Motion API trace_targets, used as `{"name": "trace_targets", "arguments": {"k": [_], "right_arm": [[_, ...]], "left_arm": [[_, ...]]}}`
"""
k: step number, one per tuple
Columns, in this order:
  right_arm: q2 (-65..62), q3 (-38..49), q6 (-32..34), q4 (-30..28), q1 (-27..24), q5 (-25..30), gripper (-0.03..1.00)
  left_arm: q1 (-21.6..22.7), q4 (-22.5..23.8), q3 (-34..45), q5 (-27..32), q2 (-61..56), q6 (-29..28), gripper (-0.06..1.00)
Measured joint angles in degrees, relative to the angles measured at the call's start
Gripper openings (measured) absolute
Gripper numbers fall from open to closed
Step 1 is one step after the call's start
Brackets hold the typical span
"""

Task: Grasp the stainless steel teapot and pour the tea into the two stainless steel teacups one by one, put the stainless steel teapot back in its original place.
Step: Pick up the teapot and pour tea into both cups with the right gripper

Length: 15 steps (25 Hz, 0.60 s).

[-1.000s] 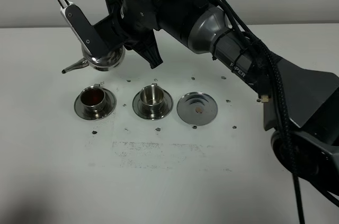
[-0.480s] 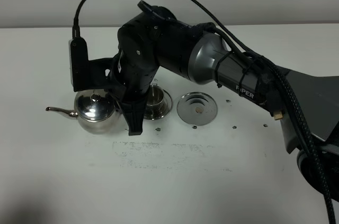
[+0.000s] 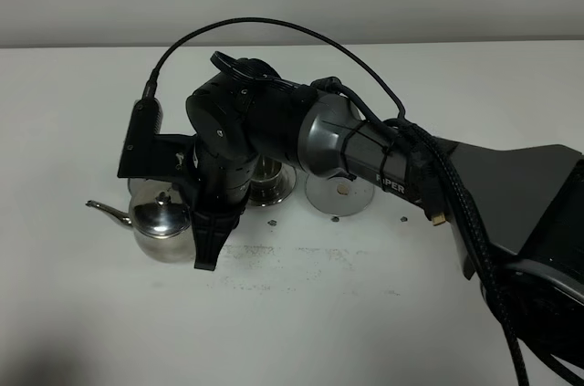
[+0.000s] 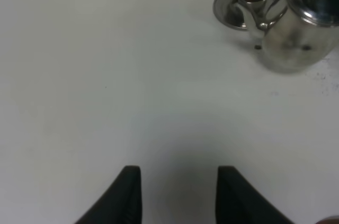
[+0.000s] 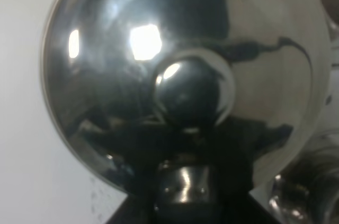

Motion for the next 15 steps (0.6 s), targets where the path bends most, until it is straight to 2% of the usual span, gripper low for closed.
{"name": "trace_targets", "arguments": {"k": [5,15], "right_arm": [[0.75,0.00,4.43,-2.24,0.00,-0.40,0.18],[1.28,0.06,4.91,-3.80,0.00,0.16,0.18]], "left_arm": [[0.00,0.00,0.00,0.00,0.00,0.00,0.38],[0.00,0.00,0.00,0.00,0.00,0.00,0.38]]}}
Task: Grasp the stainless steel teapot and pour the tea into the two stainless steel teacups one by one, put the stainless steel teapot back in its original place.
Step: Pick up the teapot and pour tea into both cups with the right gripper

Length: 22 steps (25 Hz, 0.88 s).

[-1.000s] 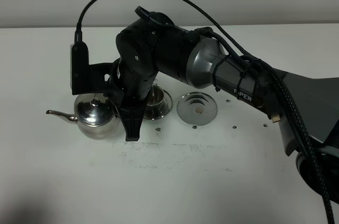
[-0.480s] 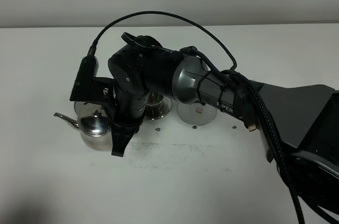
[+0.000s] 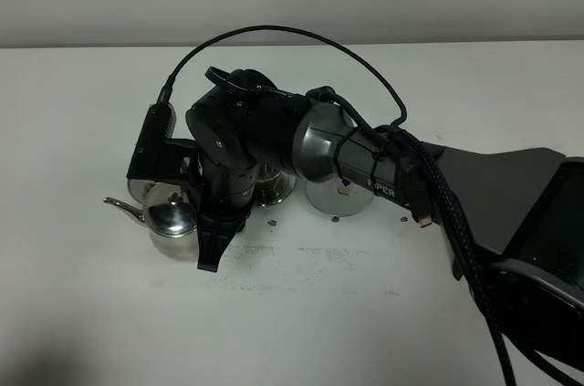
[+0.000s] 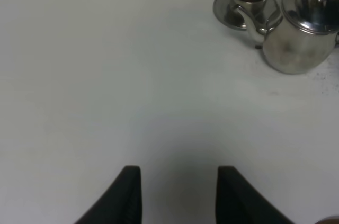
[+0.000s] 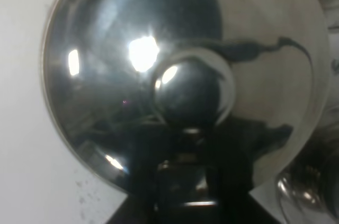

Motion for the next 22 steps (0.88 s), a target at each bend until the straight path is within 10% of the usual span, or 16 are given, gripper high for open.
{"name": "trace_targets", "arguments": {"k": [22], "right_arm": [[-9.45,0.25,-20.79,-10.39,-13.28,1.71,0.18]], "left_arm": [[0.00,0.00,0.00,0.00,0.00,0.00,0.38]]}}
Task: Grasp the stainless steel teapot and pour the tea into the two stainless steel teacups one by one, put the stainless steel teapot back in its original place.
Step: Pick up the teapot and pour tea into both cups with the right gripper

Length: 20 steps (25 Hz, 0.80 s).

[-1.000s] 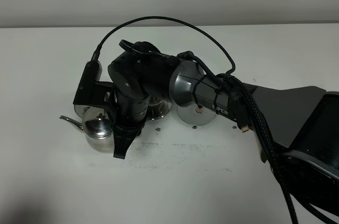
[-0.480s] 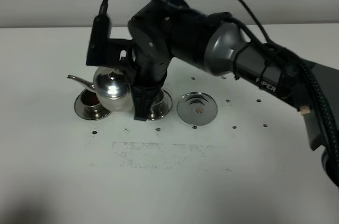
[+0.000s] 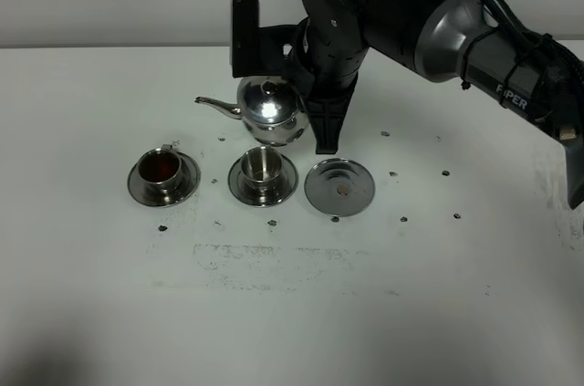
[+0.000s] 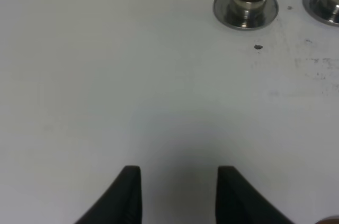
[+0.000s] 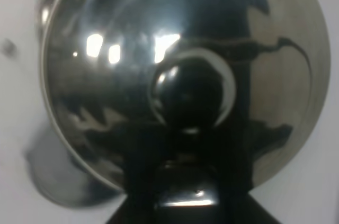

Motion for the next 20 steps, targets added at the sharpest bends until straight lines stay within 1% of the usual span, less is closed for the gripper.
{"name": "trace_targets", "arguments": {"k": [3,9,12,15,20], "right_arm": [[0.00,0.00,-4.83,-1.99,-0.74,-0.92,0.18],[0.00,0.00,-18.21,-4.87,-2.14,-2.11,0.18],[0.44,0.00,-22.98,-6.16,-2.49,-2.61,0.18],[1.75,0.00,-25.31,-8.02,-2.49,-3.28,0.18],[2.88,0.08,-27.42,-11.08,-2.49,-6.17,0.18]], "left_arm": [[0.00,0.00,0.00,0.00,0.00,0.00,0.38],[0.00,0.00,0.00,0.00,0.00,0.00,0.38],[0.00,0.00,0.00,0.00,0.00,0.00,0.38],[0.00,0.00,0.00,0.00,0.00,0.00,0.38],[0.00,0.00,0.00,0.00,0.00,0.00,0.38]]}}
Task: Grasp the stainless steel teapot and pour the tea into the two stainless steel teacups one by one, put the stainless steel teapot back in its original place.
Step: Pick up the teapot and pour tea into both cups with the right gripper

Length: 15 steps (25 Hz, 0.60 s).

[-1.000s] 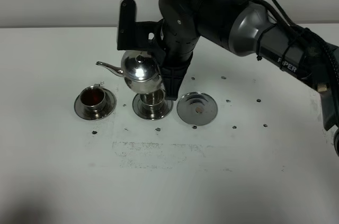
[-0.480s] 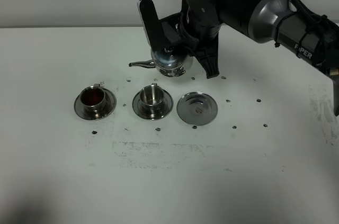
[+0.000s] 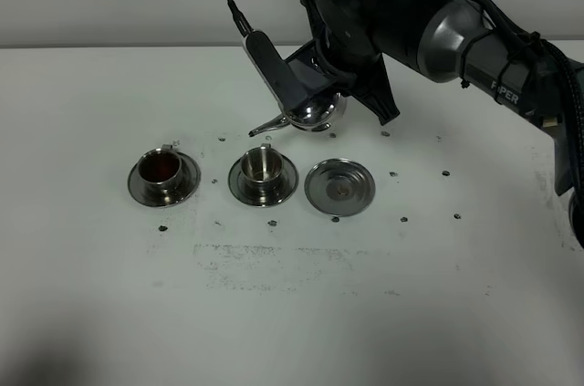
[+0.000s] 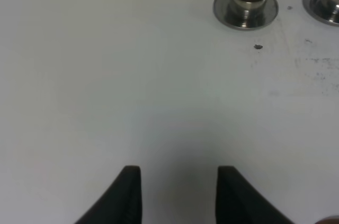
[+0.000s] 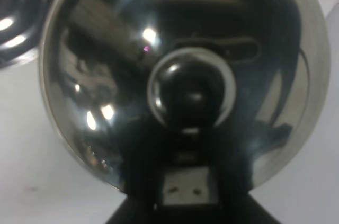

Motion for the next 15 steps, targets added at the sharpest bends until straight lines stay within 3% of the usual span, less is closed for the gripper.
{"name": "trace_targets", "arguments": {"k": [5,15], "right_arm": [[0.32,0.00,-3.21,-1.72,0.00,-0.17,0.18],[4.23,0.00,-3.33,-4.47,0.18,-0.66,0.18]], "left_arm": [[0.00,0.00,0.00,0.00,0.00,0.00,0.38],[0.00,0.00,0.00,0.00,0.00,0.00,0.38]]}}
